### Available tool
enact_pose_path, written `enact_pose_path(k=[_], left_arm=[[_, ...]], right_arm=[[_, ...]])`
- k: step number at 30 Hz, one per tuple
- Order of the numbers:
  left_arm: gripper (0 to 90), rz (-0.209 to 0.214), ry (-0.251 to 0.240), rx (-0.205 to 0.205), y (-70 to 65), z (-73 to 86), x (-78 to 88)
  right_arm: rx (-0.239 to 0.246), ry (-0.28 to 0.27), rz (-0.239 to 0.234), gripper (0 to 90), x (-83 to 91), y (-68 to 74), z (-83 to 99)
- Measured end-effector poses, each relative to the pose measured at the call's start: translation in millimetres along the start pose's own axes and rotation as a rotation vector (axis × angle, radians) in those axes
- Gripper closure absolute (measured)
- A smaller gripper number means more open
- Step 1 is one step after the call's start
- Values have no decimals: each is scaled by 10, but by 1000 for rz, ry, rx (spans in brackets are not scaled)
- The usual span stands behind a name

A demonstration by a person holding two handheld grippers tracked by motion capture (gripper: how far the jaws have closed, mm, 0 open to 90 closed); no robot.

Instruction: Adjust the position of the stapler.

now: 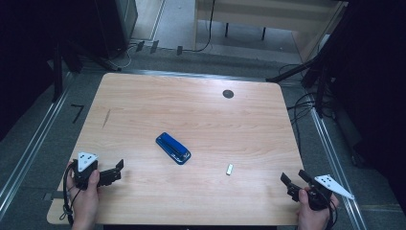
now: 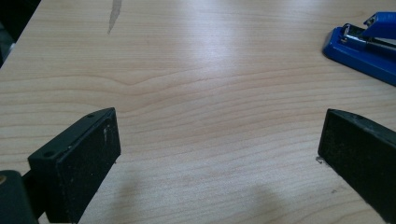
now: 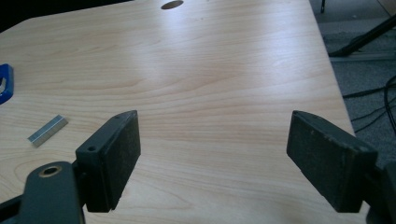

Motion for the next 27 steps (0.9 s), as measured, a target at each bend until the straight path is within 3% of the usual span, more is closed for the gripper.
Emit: enact_pose_path(k=[3,7,11,16,18,22,27], left_arm=[[0,3,-14,38,25,-11,5],[0,1,-6,95,62,-23,-16],[0,-14,4,79,46,-20,-29],[0,-1,1,68,38,-20,-24],[0,6,-5,44,14,-15,-15],[0,17,0,21,-6,-7,-11],[0,25,4,24,-1,-8,-13]], right_arm=[[-6,-2,-37,213,-26,93,-46],[83,20,-73,220,-111,281,-176],[125,16,-105,220,-183,436,-308],[188,30,-120,223,-259,598,-384],[251,42,-136,236,-300,736,-435],[278,59,-170,245,-369,890,-482],[297,80,-204,308,-488,1052,-506]])
Point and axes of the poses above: each handheld gripper's, and its own axes: x roughly backward along the jaws, z roughly out of its underside, y roughly to its left, the point moved 5 cm from there along -x, roughly forward along the jaws, and after that the axes turned 9 degrees about x, right-handed, at the moved point
